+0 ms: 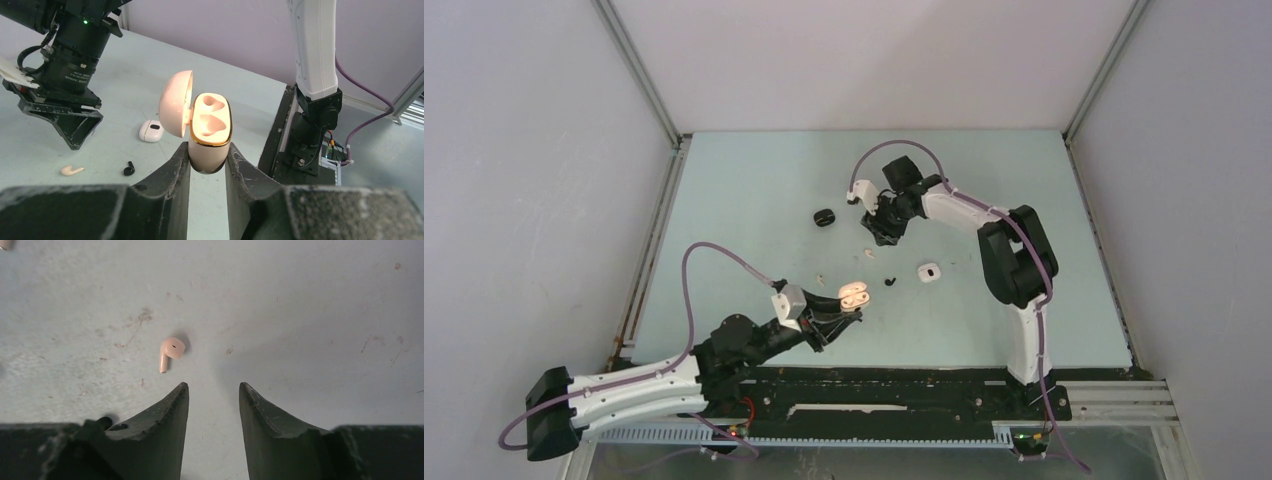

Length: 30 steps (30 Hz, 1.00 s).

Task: Insert the wireless bluetooth earbuds into the charging case
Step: Pick up the earbud from the center of the board.

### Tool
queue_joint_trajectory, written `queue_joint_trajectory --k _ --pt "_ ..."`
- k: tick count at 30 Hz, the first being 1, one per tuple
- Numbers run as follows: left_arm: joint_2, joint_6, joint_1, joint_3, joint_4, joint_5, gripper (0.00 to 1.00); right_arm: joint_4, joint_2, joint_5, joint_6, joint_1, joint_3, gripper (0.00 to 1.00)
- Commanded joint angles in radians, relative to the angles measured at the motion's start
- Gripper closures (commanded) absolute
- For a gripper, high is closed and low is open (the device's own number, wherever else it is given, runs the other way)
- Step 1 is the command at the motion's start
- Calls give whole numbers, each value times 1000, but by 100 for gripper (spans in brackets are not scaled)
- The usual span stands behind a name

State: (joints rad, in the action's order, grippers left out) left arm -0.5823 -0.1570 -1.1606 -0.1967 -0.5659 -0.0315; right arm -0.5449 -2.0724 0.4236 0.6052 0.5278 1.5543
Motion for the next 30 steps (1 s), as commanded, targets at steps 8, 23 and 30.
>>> queue_joint_trajectory --k 8,23,30 --pt "9 7 -5 8 -40 -21 100 -115 -82 -96 170 41 114 53" --pt "43 16 -5 29 -26 -27 100 -312 -192 -94 264 91 250 52" --pt "44 16 -5 26 -22 -21 100 -353 -218 -68 277 110 294 52"
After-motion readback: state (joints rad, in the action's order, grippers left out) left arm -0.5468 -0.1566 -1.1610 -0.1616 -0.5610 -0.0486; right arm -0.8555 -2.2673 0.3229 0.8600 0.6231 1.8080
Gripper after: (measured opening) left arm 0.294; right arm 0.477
